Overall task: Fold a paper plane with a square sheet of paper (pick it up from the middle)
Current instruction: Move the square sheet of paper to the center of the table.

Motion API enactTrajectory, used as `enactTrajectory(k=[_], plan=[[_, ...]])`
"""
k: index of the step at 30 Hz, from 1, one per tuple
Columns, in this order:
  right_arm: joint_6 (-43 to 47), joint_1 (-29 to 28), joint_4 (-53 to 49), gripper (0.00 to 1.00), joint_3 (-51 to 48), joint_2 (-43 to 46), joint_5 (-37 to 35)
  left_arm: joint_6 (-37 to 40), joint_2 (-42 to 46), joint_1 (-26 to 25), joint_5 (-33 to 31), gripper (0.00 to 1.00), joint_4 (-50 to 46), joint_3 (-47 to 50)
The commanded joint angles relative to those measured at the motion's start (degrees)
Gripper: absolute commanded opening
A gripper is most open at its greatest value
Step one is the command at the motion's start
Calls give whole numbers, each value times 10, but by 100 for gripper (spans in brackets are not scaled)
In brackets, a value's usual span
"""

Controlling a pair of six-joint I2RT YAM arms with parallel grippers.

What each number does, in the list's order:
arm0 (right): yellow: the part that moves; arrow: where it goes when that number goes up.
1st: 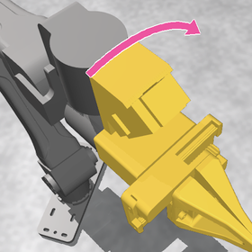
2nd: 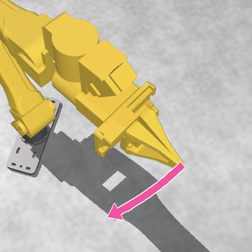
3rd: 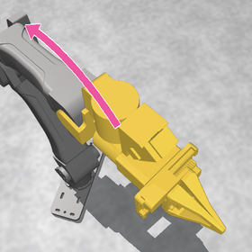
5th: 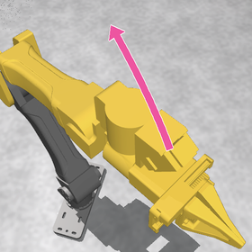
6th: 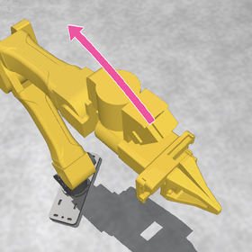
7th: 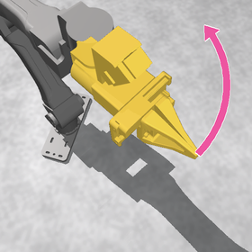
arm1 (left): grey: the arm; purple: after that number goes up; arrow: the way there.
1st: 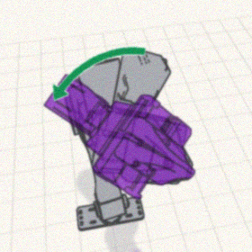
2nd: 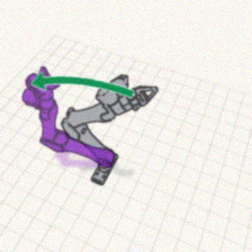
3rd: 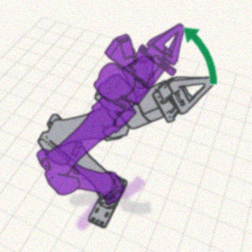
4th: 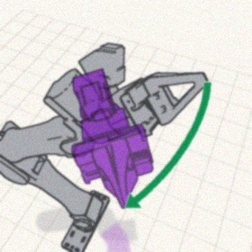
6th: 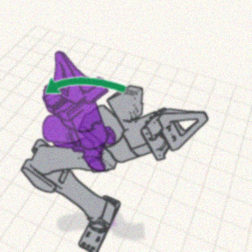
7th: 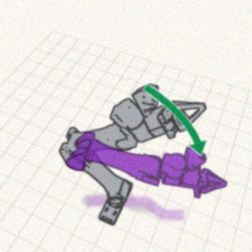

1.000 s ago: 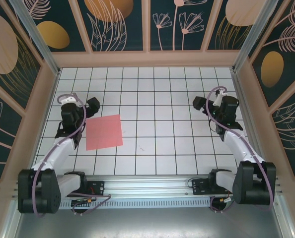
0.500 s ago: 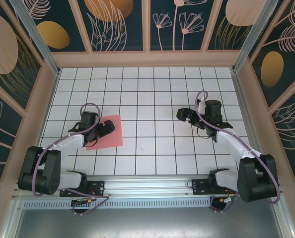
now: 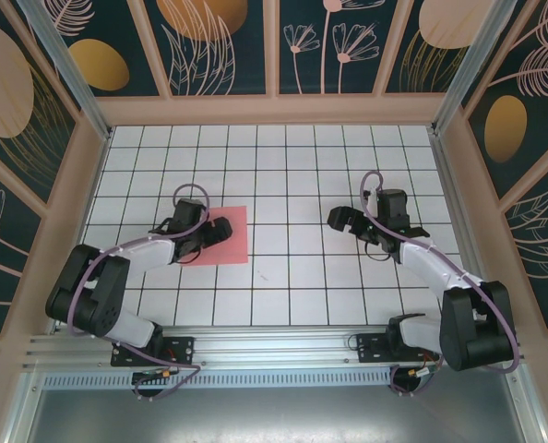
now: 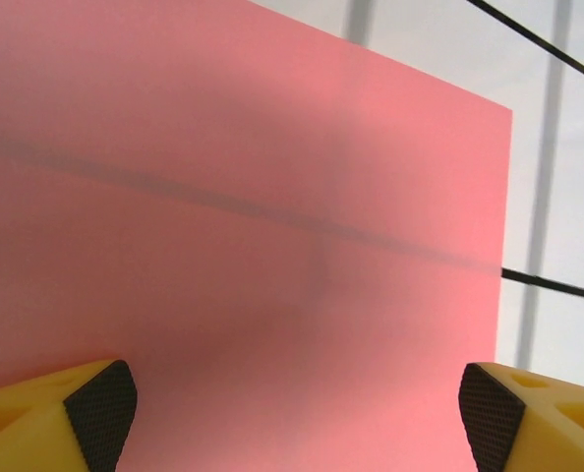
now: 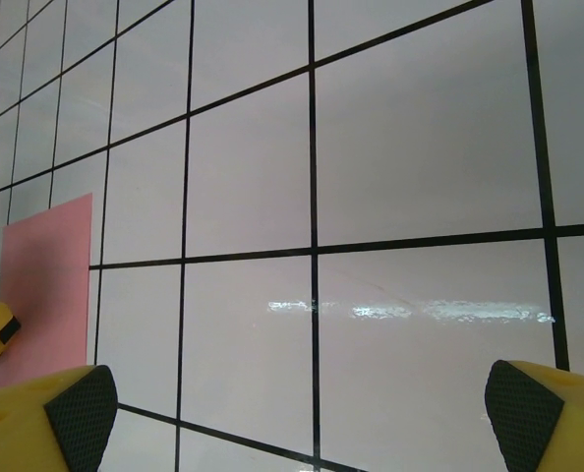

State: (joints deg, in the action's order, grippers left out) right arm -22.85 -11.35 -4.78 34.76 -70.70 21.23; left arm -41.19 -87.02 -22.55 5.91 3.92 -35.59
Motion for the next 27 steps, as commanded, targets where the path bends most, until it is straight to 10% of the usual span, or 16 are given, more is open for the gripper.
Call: enactTrajectory(k=[1,14,27], plan=[[0,-4,-23,99,1,-4,-32,-78,-57,-69,45,89,-15,-10],[-15,-3,-101,99,32,-13,-133,-170,-282,-265,52,89,32,-269],[-37,-53,-84,83,86,-47,-25,-147,-53,-229,-114,94,11,-163]])
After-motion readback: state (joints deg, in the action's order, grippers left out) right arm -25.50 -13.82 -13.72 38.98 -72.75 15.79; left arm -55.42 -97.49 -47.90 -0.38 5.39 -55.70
